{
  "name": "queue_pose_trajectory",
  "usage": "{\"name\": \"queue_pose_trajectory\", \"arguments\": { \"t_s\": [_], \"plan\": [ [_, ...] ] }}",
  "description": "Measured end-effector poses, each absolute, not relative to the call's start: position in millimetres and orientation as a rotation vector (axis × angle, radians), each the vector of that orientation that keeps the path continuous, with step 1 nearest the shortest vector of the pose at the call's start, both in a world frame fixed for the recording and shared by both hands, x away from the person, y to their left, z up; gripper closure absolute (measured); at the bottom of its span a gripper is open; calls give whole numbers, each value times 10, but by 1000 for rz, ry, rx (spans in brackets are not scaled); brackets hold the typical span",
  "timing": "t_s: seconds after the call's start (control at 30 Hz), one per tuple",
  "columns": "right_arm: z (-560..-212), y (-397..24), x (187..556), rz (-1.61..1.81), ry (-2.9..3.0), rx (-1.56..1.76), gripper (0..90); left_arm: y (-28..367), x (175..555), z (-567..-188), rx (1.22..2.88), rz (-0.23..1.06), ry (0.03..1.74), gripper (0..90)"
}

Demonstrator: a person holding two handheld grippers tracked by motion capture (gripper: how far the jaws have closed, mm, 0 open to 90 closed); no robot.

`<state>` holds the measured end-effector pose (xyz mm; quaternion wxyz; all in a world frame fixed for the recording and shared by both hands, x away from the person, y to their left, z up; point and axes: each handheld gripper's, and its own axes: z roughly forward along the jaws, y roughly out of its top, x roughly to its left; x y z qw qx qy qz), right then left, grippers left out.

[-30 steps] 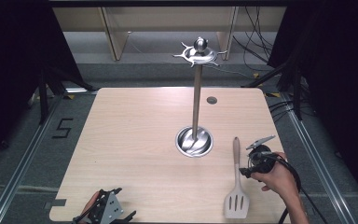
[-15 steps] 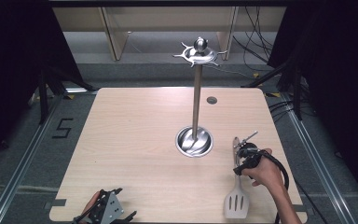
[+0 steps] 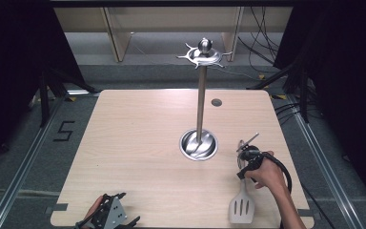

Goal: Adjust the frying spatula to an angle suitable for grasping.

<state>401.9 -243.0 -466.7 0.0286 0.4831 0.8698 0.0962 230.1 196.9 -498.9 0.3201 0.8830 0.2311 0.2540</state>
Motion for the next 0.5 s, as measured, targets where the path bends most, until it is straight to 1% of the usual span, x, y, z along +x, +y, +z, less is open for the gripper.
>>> {"name": "queue_pose_trajectory", "arguments": {
  "t_s": [0.03,0.3,0.37,0.5],
  "plan": [
    [-4679,-2426,4032,301,2679,1479,544,1942,2303,-5020,2280,676,630,156],
    [-4735,-2442,4095,257,2690,1506,533,1946,2300,-5014,2291,673,620,157],
    [-4728,-2443,4122,237,2700,1510,547,1958,2296,-4993,2321,670,599,156],
    [-4725,-2398,4147,211,2726,1449,573,1957,2295,-4991,2321,671,594,157]
  ]
}}
